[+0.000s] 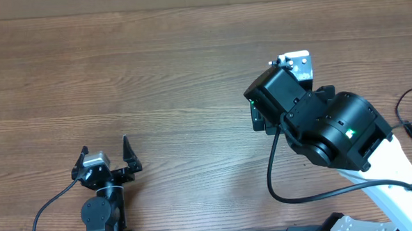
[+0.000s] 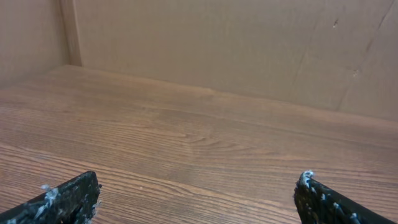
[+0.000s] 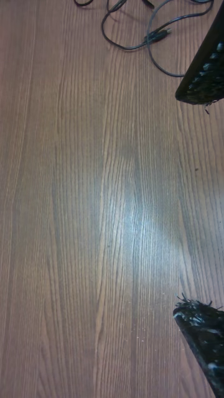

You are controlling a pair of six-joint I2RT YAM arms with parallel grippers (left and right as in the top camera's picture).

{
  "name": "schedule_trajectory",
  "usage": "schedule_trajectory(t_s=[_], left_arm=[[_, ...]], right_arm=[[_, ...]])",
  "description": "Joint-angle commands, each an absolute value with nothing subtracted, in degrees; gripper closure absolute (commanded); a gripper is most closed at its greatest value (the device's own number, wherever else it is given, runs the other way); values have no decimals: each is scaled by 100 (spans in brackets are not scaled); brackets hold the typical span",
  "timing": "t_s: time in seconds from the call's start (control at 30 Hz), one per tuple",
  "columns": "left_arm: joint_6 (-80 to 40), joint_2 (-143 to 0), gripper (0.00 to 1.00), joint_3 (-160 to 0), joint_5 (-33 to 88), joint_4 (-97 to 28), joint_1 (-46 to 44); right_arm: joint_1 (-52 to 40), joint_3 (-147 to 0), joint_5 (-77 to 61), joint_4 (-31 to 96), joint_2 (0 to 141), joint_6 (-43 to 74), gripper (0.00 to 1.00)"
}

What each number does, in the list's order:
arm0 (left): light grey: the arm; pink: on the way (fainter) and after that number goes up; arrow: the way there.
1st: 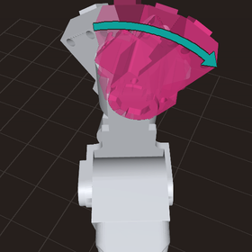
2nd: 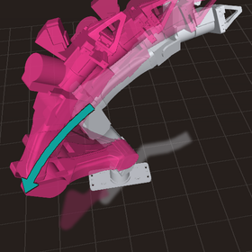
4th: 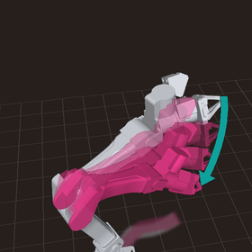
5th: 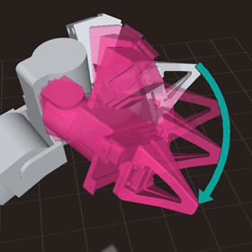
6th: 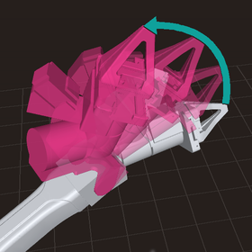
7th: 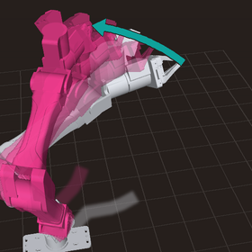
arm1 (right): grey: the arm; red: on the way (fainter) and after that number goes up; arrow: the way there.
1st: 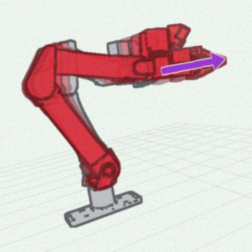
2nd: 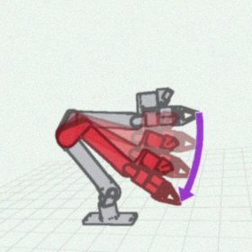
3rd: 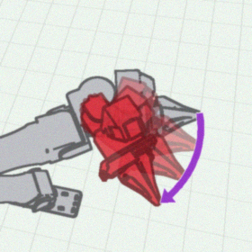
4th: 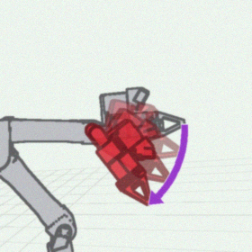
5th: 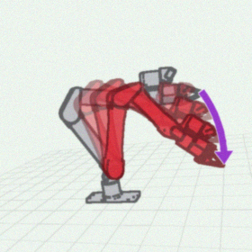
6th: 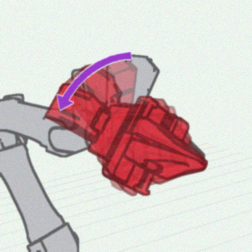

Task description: Untangle cables

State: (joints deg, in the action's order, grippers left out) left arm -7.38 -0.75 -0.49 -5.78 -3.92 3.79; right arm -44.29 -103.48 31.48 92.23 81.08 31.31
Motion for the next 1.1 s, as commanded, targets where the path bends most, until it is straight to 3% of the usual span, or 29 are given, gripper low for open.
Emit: schedule_trajectory(t_s=[0.0,0.77,0.93,1.07], left_arm=[[-639,-23,0,-30,-504,-405,412],[-639,-25,0,-30,-504,-405,412],[-639,-25,0,-30,-504,-405,412],[-639,-25,1,-30,-504,-405,412]], right_arm=[[-4456,-10346,3179,9201,8093,3170,0],[-4456,-10346,3326,9096,8093,3151,0],[-4259,-10230,4484,7588,8117,3098,0],[-3809,-10001,4025,5951,8112,1776,0]])
